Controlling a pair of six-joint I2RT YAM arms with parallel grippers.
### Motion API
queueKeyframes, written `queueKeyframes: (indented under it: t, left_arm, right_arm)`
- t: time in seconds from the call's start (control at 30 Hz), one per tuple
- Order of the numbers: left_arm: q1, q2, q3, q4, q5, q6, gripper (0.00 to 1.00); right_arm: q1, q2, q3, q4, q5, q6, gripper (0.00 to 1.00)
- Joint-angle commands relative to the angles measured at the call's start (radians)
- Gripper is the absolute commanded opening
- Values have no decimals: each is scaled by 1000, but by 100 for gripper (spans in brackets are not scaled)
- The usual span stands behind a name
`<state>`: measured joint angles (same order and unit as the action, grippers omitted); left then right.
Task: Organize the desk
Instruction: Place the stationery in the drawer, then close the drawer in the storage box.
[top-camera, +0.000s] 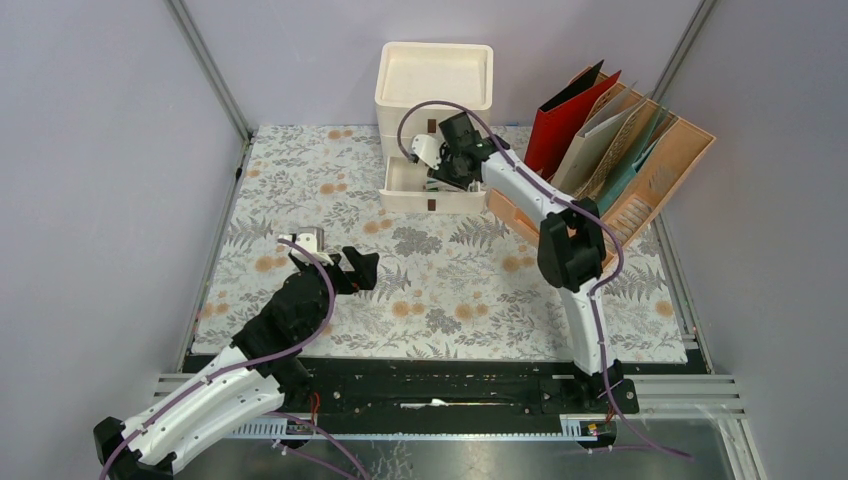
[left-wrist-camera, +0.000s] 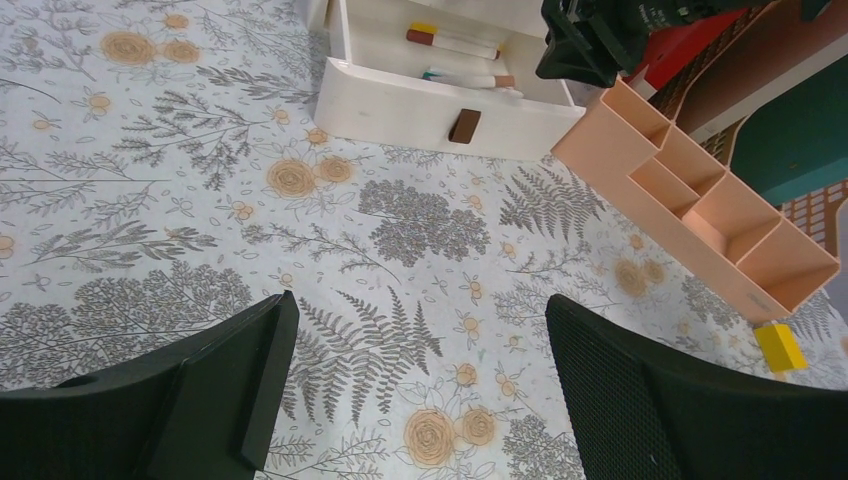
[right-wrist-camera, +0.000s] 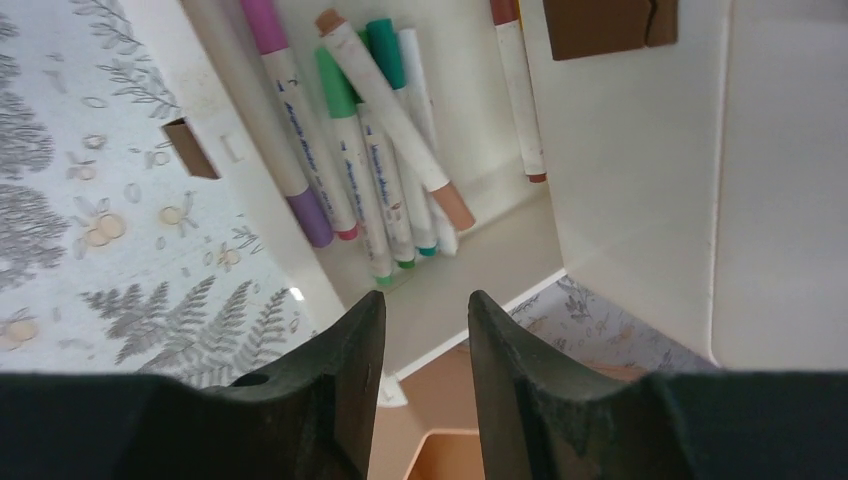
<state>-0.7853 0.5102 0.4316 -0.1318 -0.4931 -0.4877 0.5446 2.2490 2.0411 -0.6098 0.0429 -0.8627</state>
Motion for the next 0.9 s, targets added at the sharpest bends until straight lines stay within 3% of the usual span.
queueKeyframes:
  t: [0.0,0.2,0.4,0.53,0.7,0.87]
  left_arm:
    - [6,1,30,52,38,-38,99]
    - [5,47,53,81,69,-77,99]
    - [8,144,107,112,85,-93,99]
    - [10,213,142,128,108,-110,99]
    - [27,272,147,213,142,-157,99]
    - [85,333,140,297,275,-234,99]
  right_arm:
    - [14,-216,-36,-10,-105,109,43]
    - [14,-521,-337,50,-322,192,43]
    - [14,-783,-598,100,-422,197,42]
    - [13,-930,-675,109,-471,225,42]
    - [12,-1002,-754,112,-601,268,42]
    - [12,-1074,-780,91,-690,296,41]
